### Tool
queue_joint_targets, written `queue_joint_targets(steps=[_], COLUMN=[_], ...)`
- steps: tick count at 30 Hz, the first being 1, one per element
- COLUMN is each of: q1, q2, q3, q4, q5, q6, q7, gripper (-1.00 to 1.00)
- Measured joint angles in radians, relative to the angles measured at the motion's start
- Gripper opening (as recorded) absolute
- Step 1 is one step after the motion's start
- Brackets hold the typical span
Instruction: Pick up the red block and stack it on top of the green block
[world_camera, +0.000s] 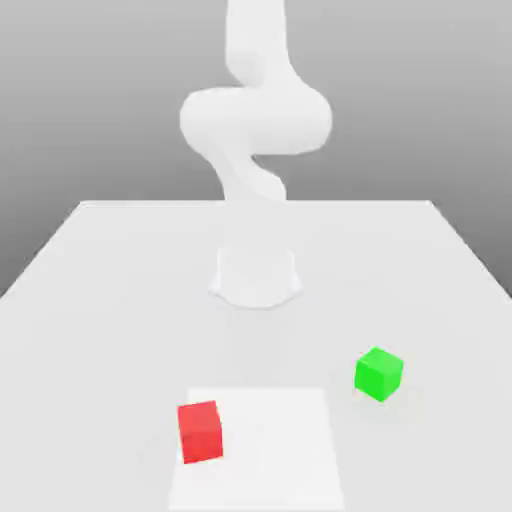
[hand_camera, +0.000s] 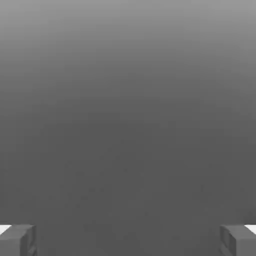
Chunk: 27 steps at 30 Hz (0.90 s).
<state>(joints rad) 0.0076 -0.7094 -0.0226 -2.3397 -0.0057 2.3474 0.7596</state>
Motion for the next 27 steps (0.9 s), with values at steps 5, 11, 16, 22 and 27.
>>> queue_joint_targets(steps=[5, 11, 16, 22, 27], q1=[0.012, 0.02, 0.019, -0.009, -0.053], q2=[0.187, 0.405, 0.586, 0.805, 0.985], q3=[-0.048, -0.1, -0.134, -0.138, -0.078], q4=[-0.082, -0.177, -0.256, -0.332, -0.311], q5=[-0.005, 0.001, 0.018, 0.053, 0.129], q6=[0.098, 0.212, 0.306, 0.43, 0.577], q7=[-0.088, -0.2, -0.3, -0.417, -0.48], gripper=[0.0, 0.0, 0.0, 0.0, -1.0])
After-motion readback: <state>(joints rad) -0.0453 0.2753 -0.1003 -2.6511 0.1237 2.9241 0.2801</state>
